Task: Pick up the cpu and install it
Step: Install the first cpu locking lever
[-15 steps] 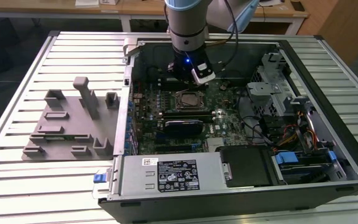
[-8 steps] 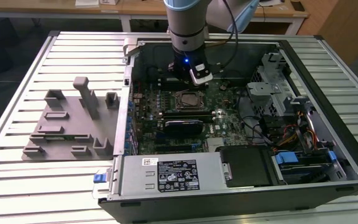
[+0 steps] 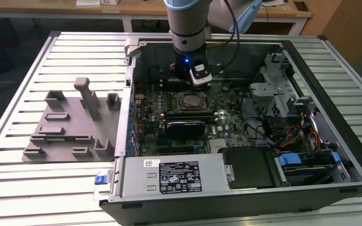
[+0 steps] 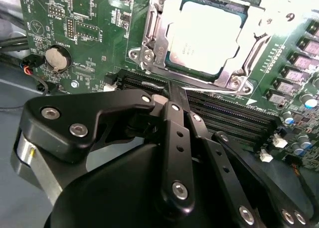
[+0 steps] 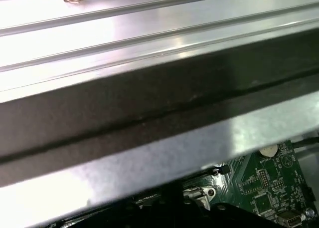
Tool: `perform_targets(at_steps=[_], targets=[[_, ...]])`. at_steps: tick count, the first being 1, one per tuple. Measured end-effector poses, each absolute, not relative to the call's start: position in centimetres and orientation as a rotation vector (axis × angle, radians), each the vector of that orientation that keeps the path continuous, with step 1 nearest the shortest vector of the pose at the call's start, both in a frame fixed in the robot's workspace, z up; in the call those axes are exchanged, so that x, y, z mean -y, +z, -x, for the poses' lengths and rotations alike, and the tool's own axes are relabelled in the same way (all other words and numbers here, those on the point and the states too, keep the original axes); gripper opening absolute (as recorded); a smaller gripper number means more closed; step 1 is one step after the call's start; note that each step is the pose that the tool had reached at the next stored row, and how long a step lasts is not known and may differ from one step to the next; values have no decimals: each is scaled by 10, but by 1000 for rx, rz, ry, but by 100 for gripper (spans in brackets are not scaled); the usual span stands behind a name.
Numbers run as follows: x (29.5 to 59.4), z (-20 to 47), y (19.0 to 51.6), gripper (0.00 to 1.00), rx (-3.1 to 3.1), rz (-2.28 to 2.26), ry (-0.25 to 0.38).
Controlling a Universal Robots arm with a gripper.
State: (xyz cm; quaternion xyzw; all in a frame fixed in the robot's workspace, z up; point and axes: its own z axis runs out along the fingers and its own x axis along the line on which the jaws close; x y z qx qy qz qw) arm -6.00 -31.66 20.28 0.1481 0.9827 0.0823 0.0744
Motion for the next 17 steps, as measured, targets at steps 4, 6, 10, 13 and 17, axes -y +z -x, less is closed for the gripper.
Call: perform_targets(at_steps=[4, 6, 10, 13, 17], targets=[[316, 60, 202, 11, -2937, -477, 233], [316, 60, 201, 11, -2929, -494, 222], [316, 61, 201, 11, -2919, -521, 217], [316, 61, 201, 11, -2918, -521, 217], [313, 61, 201, 11, -2918, -523, 217]])
